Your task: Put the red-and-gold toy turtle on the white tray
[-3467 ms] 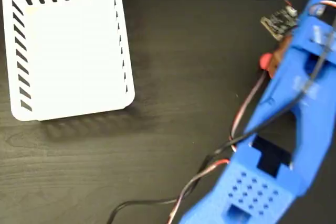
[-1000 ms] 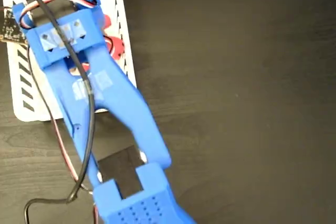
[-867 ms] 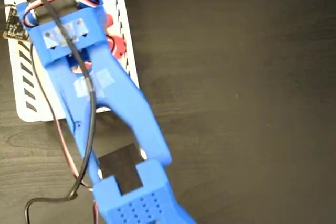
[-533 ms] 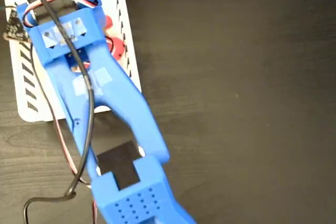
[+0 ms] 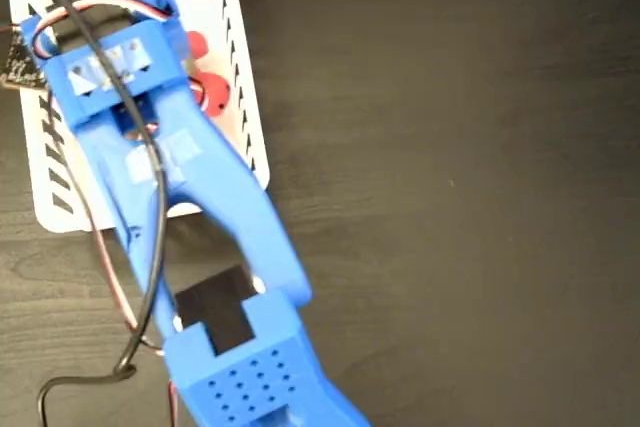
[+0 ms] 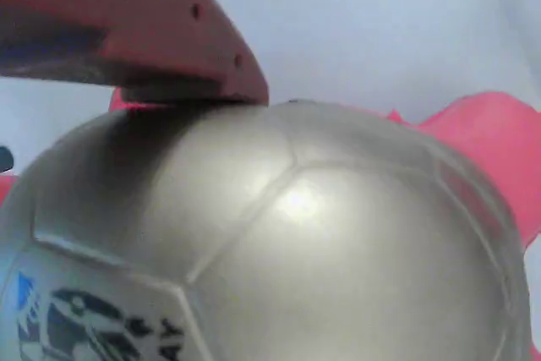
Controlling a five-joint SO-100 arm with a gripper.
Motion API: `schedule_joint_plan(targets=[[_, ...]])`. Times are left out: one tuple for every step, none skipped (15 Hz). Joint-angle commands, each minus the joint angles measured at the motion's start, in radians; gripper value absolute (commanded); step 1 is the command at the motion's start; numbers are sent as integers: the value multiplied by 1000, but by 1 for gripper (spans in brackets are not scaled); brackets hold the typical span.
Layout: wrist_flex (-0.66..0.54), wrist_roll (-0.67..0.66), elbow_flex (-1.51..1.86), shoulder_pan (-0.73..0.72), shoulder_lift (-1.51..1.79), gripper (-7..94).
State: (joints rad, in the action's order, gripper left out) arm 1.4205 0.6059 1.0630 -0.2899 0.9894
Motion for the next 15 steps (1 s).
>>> schedule_joint_plan(targets=[[12,15,-46,-11,54,56],[17,17,-43,-11,54,59],[23,17,-41,-12,54,61],[29,18,-41,-17,55,62],[35,18,-41,-20,57,62],[40,18,-41,-23,58,62],[44,18,-41,-26,60,62],[60,20,-43,-28,74,62],[101,18,-60,-31,97,62],[127,2,-89,-32,124,62],[166,-12,-126,-28,155,62],[201,-31,-167,-26,184,58],[225,-44,-202,-21,213,51],[232,-58,-215,-11,250,42],[232,-72,-216,5,285,28]])
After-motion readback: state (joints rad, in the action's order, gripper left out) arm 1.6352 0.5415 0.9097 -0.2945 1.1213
